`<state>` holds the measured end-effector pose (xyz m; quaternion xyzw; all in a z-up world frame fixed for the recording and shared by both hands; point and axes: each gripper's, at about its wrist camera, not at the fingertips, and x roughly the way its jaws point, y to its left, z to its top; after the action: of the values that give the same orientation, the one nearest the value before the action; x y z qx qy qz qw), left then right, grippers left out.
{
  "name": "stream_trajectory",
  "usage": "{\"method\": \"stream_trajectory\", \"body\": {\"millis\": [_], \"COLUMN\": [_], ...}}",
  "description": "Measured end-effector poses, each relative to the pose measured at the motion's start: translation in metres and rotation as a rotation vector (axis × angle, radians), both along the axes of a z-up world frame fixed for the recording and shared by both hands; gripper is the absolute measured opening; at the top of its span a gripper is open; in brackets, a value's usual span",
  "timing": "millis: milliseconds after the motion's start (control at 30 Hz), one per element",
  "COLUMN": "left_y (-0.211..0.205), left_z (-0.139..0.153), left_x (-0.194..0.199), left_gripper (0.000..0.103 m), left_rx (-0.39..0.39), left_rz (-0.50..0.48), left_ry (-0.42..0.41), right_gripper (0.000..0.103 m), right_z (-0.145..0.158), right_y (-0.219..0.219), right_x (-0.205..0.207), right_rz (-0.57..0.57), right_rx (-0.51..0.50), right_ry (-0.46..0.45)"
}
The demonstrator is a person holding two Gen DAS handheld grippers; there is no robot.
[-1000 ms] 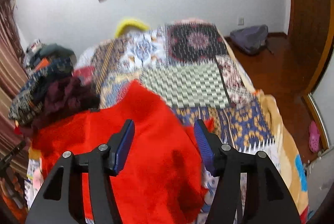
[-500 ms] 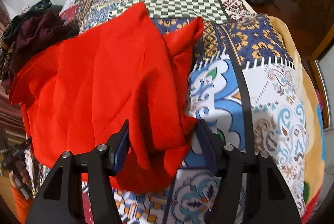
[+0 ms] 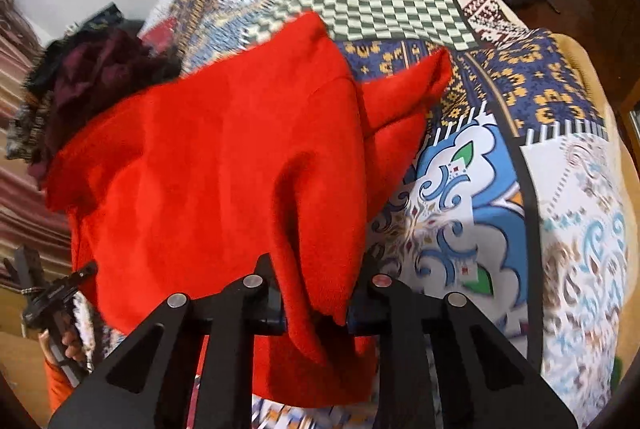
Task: Fold large clothes
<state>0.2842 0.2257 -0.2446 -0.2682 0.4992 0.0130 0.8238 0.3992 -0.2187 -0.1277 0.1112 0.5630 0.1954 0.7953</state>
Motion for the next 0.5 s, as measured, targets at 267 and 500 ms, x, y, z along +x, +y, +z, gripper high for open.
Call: {"method": "stream_trajectory", "body": {"millis": [267, 500], "left_y": [0.004, 0.004], "left_z": [0.069, 0.056], "left_x": [-0.041, -0.079], "left_gripper": [0.004, 0.005], "left_rx": [0.052, 0.057], "left_rz": [-0.025, -0.055], "left_ry": [-0.148, -0.103], "right_gripper": [0.016, 0.021], "right_z": [0.042, 0.043], "right_y": [-0.005, -0.017], "right_x": [-0.066, -0.109], "right_rz": [0.048, 0.041], "right_rx": [0.019, -0.085], "right_ry": [-0.096, -0.153]}}
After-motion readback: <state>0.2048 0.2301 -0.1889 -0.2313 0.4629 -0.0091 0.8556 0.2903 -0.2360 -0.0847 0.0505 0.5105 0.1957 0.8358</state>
